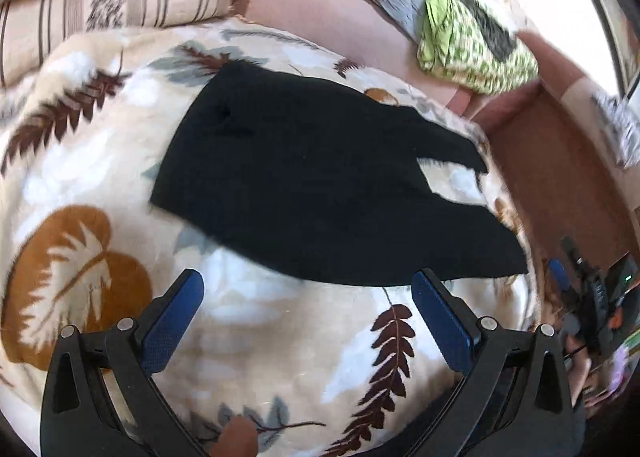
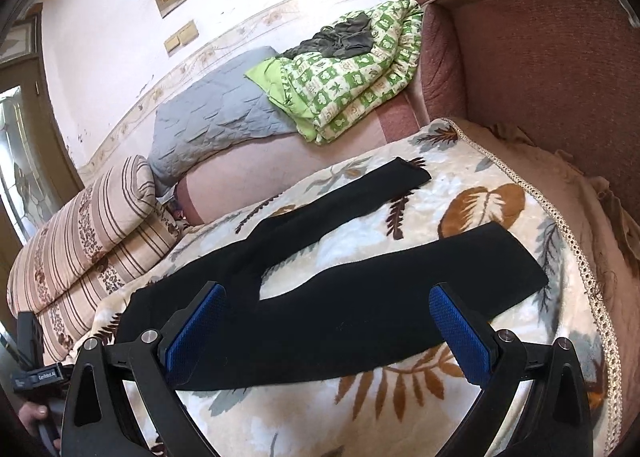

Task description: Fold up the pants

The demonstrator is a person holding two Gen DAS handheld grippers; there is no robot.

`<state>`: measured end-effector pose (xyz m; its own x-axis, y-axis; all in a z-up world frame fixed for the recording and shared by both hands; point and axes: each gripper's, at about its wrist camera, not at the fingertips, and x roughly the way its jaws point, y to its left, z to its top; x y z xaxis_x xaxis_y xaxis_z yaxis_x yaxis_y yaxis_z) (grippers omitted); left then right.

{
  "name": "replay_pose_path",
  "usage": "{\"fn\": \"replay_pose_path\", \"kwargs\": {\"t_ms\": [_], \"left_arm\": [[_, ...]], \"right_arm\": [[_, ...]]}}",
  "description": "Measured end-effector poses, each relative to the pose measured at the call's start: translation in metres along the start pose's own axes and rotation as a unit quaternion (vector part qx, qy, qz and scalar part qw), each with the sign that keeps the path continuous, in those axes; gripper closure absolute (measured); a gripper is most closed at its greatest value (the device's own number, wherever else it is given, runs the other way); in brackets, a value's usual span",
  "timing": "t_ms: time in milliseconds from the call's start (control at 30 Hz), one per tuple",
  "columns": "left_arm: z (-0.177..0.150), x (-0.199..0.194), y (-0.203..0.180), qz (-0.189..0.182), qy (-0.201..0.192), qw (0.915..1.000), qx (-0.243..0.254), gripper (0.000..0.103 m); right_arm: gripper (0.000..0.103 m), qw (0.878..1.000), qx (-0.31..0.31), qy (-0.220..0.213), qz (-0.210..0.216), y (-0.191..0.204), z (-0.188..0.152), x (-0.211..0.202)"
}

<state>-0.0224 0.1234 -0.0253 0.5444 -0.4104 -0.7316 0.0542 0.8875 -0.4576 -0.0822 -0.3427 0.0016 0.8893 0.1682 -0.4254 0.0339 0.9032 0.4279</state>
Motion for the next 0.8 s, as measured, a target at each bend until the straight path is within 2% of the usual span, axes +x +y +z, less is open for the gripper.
{"fn": "replay_pose_path", "kwargs": {"t_ms": [100,200,267,333,467,600,733,800], "left_arm": [[0.002,0.005,0.019,-0.033,0.001,0.9988,-0.036,0.000],[0.012,0.015,0.039,-0.077,0.001,0.9939,-0.080,0.000],[0.023,0.022,0.057,-0.126,-0.003,0.9810,-0.147,0.000],[0.031,0.029,0.065,-0.159,-0.004,0.9701,-0.184,0.000],[0.044,0.031,0.062,-0.159,-0.017,0.9689,-0.189,0.000],[0.037,0.030,0.066,-0.144,-0.029,0.9697,-0.196,0.009],[0.031,0.027,0.067,-0.119,-0.036,0.9746,-0.186,0.009],[0.032,0.021,0.062,-0.099,-0.050,0.9808,-0.161,0.009]], "right_arm": [[0.001,1.000,0.007,-0.001,-0.003,0.000,0.000,0.000],[0.001,1.000,0.009,0.002,-0.009,-0.001,0.001,0.003],[0.001,1.000,0.006,0.002,-0.012,0.000,0.001,0.002],[0.001,1.000,0.005,0.000,-0.014,0.000,0.000,0.001],[0.001,1.000,0.016,-0.006,-0.016,-0.004,-0.001,-0.001],[0.001,0.999,0.049,-0.019,-0.008,-0.021,0.009,-0.008],[0.001,0.989,0.146,0.005,-0.010,-0.085,0.025,-0.004],[0.001,0.977,0.210,0.023,0.018,-0.124,0.027,0.001]]}}
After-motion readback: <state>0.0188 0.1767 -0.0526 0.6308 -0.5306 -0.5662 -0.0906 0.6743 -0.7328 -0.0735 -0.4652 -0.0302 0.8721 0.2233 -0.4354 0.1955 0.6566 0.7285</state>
